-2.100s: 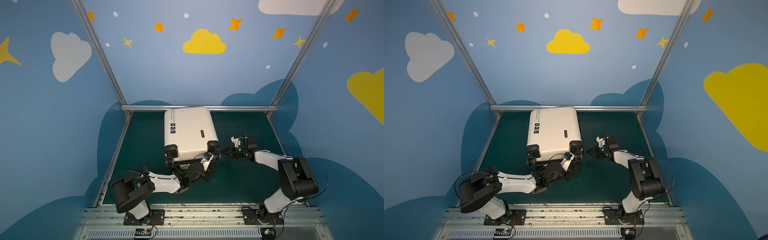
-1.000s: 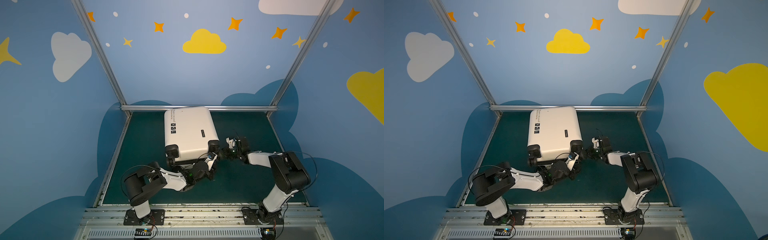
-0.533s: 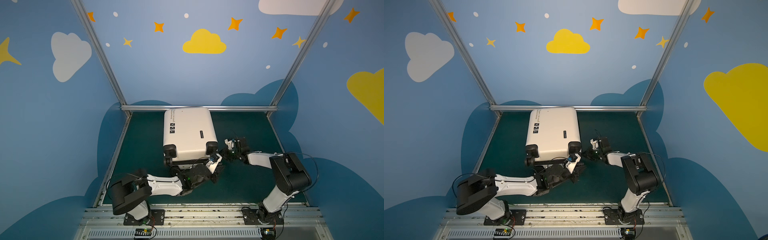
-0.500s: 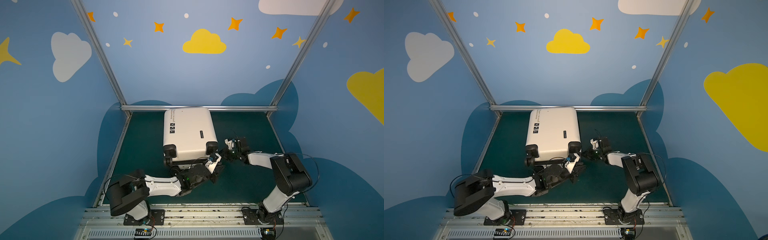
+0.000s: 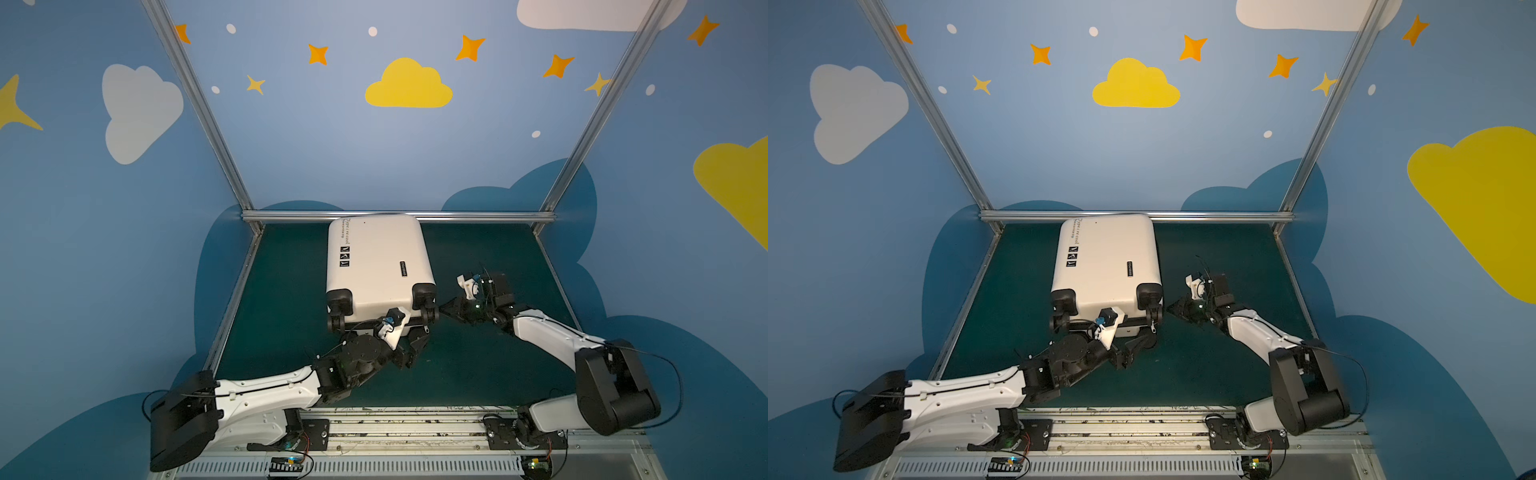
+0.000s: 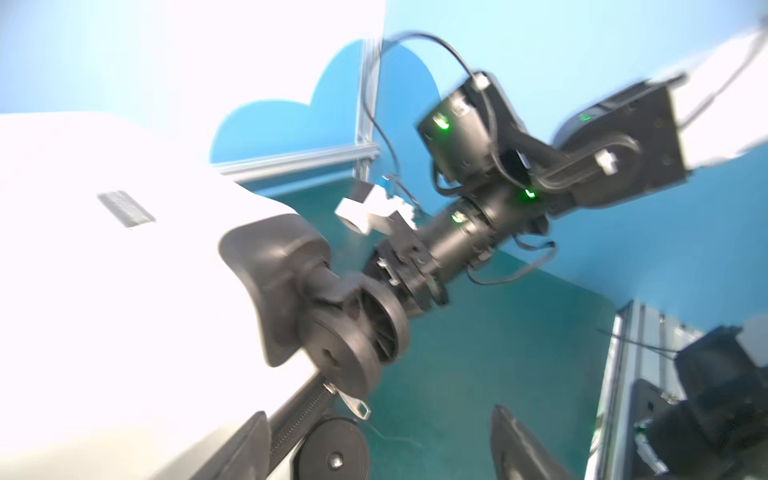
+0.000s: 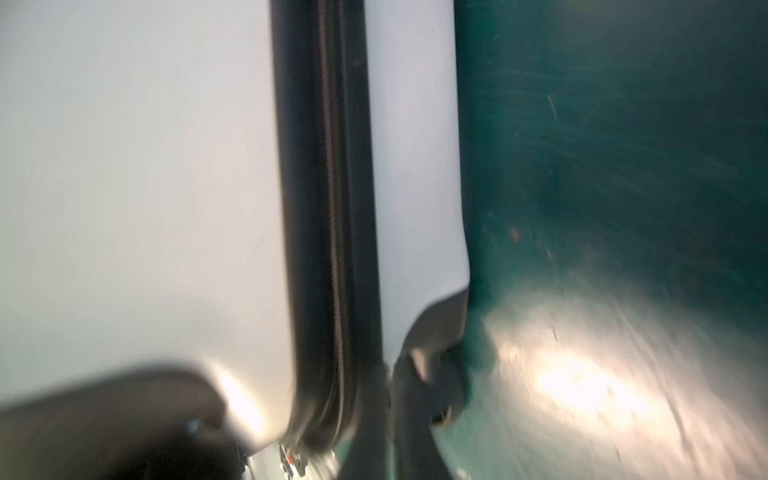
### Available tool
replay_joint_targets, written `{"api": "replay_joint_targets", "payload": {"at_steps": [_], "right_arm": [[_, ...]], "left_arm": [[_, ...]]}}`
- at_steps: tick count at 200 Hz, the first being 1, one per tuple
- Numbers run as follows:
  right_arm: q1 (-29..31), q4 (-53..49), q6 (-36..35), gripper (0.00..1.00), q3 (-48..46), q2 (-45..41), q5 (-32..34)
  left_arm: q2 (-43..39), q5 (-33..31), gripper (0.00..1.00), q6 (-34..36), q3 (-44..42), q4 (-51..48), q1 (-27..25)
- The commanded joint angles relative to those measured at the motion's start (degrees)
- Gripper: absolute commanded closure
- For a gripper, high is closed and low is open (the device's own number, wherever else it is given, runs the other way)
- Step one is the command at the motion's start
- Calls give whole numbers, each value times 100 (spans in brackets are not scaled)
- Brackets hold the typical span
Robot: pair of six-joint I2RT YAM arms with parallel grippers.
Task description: Pack the luggage
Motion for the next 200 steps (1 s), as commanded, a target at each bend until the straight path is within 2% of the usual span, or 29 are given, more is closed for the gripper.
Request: {"api": "replay_joint_targets", "payload": {"at_steps": [1, 31, 77, 86, 111, 124, 137, 177, 200], "right_arm": [[7, -604, -210, 75, -149, -476, 254], [109, -952, -245, 70, -85, -986, 350], [148, -1438, -454, 68, 163, -1143, 597], [122, -1565, -515, 64, 188, -1157, 642], [42, -1769, -609, 44, 125, -1341, 705], [0, -1841, -641, 37, 58, -1469, 717], [-45, -1888, -651, 35, -3, -1592, 717], [-158, -1829, -633, 35, -188, -1874, 728], [-197, -1747, -607, 34, -390, -2011, 717]], "left_arm": [[-147, -269, 3, 100, 66, -642, 5], [-20, -243, 1, 35, 193, -770, 7], [748, -479, 1, 2, 537, -289, -10], [955, -547, 1, 0, 655, -171, -21], [1528, -723, 1, -27, 959, 184, -79], [1818, -1034, 1, -64, 1113, 357, -159], [2083, -1356, 1, -101, 1238, 548, -227], [2729, -2424, 1, -193, 1652, 783, -337], [2965, -3242, 1, -133, 1845, 730, -382]]}}
